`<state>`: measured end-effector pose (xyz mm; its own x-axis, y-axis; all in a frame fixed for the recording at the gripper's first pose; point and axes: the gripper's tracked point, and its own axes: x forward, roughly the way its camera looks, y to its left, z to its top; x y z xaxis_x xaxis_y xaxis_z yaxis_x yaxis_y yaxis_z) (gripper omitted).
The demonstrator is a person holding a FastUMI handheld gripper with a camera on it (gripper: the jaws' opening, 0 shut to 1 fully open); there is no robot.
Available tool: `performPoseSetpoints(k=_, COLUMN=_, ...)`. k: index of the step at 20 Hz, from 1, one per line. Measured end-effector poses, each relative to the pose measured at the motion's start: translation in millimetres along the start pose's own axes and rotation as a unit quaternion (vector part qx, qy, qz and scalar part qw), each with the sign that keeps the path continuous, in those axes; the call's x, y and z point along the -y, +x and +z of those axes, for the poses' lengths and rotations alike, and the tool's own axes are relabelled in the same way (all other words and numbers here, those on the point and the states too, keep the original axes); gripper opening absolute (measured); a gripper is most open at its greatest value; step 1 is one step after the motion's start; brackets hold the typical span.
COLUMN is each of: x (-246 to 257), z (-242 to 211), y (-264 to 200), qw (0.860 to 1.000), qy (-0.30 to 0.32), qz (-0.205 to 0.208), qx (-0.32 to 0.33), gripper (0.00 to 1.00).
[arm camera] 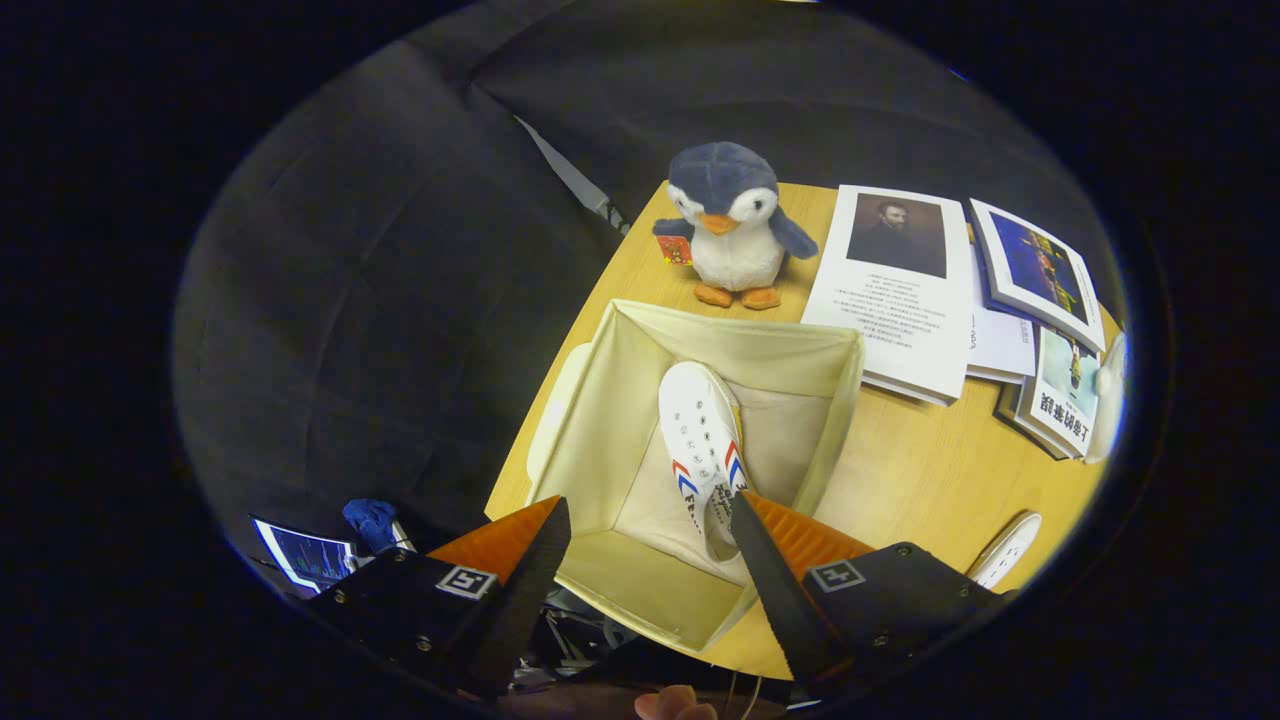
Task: Open the storage box then place both shoes into the box .Put the left shoe in first, then the right shoe, with the right side of both shoes facing outward in a uniform manner.
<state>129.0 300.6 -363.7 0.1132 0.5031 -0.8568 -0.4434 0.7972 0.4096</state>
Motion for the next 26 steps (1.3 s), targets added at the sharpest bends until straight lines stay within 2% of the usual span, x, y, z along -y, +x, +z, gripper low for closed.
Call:
performPoseSetpoints(k=11, x=52, z=-24, y=-78, qw=0.999, qy=0.024, qz=-0.012, qx=0.038, gripper=0.98)
performPoseSetpoints(k=26, x=180, z=-96, y=-138, qw=0.985, qy=0.147, qz=-0.057, qx=0.066, gripper=0.97)
